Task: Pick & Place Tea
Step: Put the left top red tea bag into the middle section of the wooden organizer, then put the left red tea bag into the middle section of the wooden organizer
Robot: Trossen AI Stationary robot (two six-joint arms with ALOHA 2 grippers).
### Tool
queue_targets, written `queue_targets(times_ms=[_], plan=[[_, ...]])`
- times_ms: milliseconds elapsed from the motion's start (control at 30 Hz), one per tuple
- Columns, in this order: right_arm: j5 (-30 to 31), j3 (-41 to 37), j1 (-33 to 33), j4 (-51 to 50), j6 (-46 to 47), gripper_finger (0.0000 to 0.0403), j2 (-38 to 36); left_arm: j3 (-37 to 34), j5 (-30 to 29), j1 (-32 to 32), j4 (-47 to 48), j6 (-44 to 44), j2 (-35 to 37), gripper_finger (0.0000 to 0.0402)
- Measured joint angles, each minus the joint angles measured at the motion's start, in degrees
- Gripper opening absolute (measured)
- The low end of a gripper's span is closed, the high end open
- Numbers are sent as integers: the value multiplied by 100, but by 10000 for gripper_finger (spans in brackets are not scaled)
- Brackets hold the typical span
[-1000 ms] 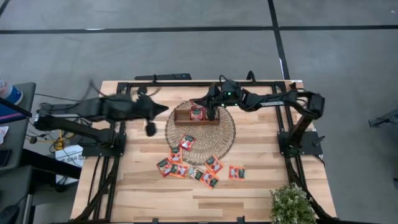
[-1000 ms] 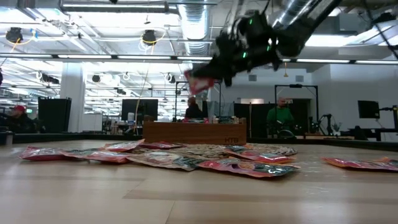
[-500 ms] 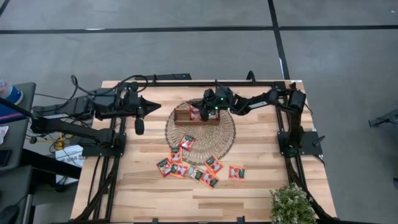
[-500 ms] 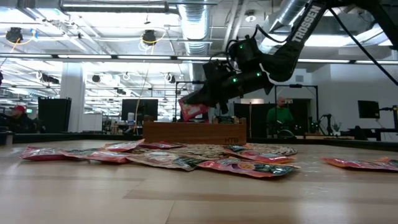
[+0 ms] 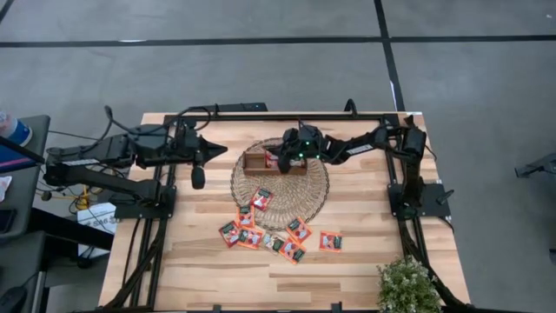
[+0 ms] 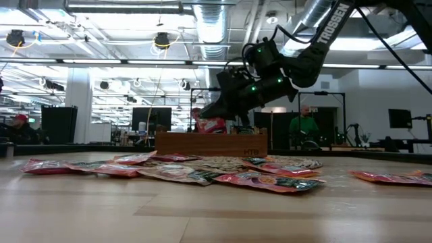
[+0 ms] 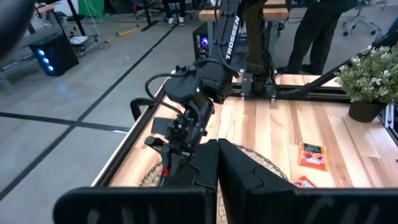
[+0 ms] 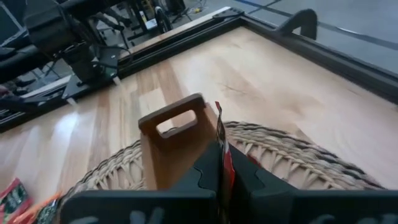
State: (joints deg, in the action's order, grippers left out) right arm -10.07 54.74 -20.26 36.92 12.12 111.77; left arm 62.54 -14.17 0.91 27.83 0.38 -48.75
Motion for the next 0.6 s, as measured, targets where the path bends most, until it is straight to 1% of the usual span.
queue_targets(times_ms=[167, 300, 467, 600], plan=[[36, 0, 43, -11, 125, 11, 0, 0, 2, 0, 31, -4, -4, 0], [190, 0, 31, -93, 142, 33, 0, 0, 2, 0, 43, -9, -3, 0], [171, 0, 39, -93, 141, 64, 0, 0, 4, 0, 88, -13, -2, 0], [125, 0, 39, -93, 15, 80, 0, 0, 4, 0, 139, -22, -2, 0]])
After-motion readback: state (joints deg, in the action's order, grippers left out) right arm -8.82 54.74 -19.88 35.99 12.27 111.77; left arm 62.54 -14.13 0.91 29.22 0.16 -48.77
